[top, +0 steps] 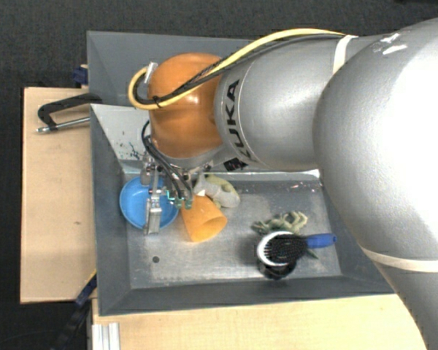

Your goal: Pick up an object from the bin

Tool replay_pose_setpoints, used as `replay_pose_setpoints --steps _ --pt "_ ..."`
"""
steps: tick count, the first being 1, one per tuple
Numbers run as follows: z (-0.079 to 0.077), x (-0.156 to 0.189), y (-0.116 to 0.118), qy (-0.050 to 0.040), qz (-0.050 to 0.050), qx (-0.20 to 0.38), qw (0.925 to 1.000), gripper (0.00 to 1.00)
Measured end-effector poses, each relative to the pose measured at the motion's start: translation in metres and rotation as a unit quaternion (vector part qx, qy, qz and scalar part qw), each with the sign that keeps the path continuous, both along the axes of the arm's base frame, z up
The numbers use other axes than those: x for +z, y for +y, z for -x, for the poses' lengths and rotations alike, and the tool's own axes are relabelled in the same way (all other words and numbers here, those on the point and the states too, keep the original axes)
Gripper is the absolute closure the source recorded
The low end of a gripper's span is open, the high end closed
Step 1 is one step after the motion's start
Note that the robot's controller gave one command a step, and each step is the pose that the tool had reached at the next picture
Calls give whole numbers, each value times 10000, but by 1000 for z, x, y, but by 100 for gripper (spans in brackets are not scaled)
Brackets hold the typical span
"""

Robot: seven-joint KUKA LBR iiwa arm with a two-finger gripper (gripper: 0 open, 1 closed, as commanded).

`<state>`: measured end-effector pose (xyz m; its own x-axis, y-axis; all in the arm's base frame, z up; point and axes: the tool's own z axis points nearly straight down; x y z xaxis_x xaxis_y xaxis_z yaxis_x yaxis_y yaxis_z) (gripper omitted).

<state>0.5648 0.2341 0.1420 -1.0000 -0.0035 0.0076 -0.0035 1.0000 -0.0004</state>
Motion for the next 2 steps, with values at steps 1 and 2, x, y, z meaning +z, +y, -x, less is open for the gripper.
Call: replay_pose_setpoints --steps 1,2 --pt "9 -76 -2 4 6 172 9999 0" --pt "8 -75 -2 -33 -10 164 9999 0"
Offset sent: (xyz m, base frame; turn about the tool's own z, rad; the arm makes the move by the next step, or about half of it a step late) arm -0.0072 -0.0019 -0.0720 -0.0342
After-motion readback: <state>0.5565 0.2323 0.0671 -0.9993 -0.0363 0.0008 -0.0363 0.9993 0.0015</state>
